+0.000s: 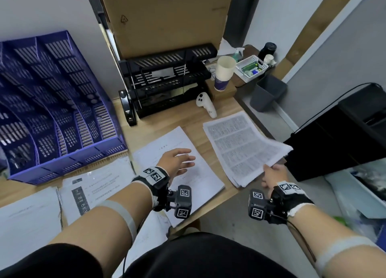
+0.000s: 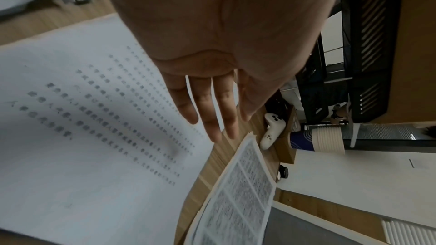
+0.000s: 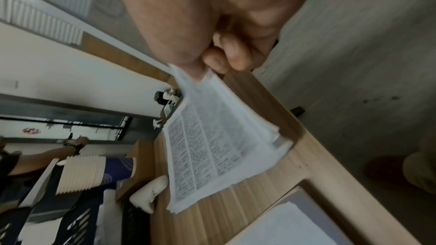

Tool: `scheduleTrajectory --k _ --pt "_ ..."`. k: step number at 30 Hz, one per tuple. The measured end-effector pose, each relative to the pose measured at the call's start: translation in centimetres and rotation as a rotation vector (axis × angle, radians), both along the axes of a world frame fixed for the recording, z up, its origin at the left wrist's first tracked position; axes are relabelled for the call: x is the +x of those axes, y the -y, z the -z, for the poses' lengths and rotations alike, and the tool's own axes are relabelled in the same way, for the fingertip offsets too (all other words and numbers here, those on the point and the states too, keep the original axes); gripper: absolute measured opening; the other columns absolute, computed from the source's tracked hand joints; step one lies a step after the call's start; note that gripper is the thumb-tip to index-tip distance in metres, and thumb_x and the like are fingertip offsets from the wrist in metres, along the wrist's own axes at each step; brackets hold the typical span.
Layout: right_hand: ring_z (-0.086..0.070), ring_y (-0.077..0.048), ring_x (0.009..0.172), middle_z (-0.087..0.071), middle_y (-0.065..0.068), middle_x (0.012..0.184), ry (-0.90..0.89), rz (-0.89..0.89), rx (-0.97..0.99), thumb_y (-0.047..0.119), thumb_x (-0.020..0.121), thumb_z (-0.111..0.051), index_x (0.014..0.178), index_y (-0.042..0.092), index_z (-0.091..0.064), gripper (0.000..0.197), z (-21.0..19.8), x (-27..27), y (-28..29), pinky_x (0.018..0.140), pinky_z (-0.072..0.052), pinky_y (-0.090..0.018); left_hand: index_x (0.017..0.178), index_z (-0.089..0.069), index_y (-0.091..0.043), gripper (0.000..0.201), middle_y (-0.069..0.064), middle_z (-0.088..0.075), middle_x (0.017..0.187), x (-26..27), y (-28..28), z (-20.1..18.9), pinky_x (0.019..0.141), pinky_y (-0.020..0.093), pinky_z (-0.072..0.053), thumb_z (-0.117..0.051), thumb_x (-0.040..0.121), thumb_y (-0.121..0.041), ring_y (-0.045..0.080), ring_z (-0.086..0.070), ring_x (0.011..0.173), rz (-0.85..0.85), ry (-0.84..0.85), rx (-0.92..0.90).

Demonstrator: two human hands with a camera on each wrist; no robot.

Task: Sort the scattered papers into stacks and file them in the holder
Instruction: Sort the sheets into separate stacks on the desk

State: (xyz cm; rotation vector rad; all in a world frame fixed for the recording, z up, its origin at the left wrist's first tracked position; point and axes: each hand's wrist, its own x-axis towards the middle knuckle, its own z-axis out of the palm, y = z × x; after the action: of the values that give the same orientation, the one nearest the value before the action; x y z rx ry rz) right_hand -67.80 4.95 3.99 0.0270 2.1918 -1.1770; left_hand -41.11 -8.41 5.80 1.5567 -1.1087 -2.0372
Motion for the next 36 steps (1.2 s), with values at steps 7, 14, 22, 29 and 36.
scheduleTrajectory --k 7,14,22,29,36 --pt "-0.048 -0.022 0.052 -0.057 -0.018 0.074 0.112 -0.113 0.075 0.001 0.09 -0.047 0.121 0.002 -0.051 0.031 0.7 3.3 2.3 0.046 -0.04 -0.025 0.106 -0.069 -0.012 0.019 0.009 -0.076 0.099 4.6 0.7 0.6 0.082 0.034 -0.052 -0.058 0.092 -0.007 0.026 -0.074 0.09 -0.152 0.069 0.013" --pt "-0.05 -0.019 0.054 -0.053 -0.011 0.076 0.364 -0.612 0.062 0.004 0.095 -0.05 0.103 0.007 -0.06 0.012 0.3 15.1 6.1 0.045 -0.037 -0.024 0.106 -0.069 -0.013 0.02 0.016 -0.067 0.11 14.7 -0.9 2.5 0.07 0.029 -0.052 -0.058 0.089 -0.007 0.03 -0.064 0.086 -0.214 0.536 -0.07" --pt "-0.064 -0.026 0.073 -0.068 -0.012 0.083 0.298 -1.221 0.257 0.01 0.085 -0.062 0.105 0.009 -0.066 0.02 3.3 26.7 5.9 0.065 -0.054 -0.034 0.128 -0.055 0.003 0.051 0.026 -0.058 0.125 26.2 -5.9 3.5 0.091 0.042 -0.051 -0.056 0.087 -0.027 0.038 -0.062 0.105 -0.245 0.909 0.135" --pt "-0.057 -0.013 0.072 -0.059 0.005 0.086 -0.106 -1.349 0.397 0.025 0.084 -0.064 0.091 0.023 -0.055 0.012 2.9 28.7 5.3 0.052 -0.04 -0.022 0.126 -0.061 -0.017 0.037 0.011 -0.059 0.126 28.4 -8.1 4.4 0.078 0.028 -0.05 -0.051 0.091 -0.009 0.031 -0.062 0.089 -0.312 0.667 0.098" --pt "-0.044 -0.019 0.063 -0.043 0.002 0.063 -0.304 -1.342 0.357 0.019 0.089 -0.059 0.065 0.017 -0.037 0.033 3.7 28.0 5.0 0.054 -0.03 -0.026 0.127 -0.065 -0.014 0.035 0.011 -0.063 0.13 28.6 -8.6 4.6 0.082 0.032 -0.052 -0.054 0.093 -0.011 0.028 -0.063 0.094 -0.259 0.632 -0.005"
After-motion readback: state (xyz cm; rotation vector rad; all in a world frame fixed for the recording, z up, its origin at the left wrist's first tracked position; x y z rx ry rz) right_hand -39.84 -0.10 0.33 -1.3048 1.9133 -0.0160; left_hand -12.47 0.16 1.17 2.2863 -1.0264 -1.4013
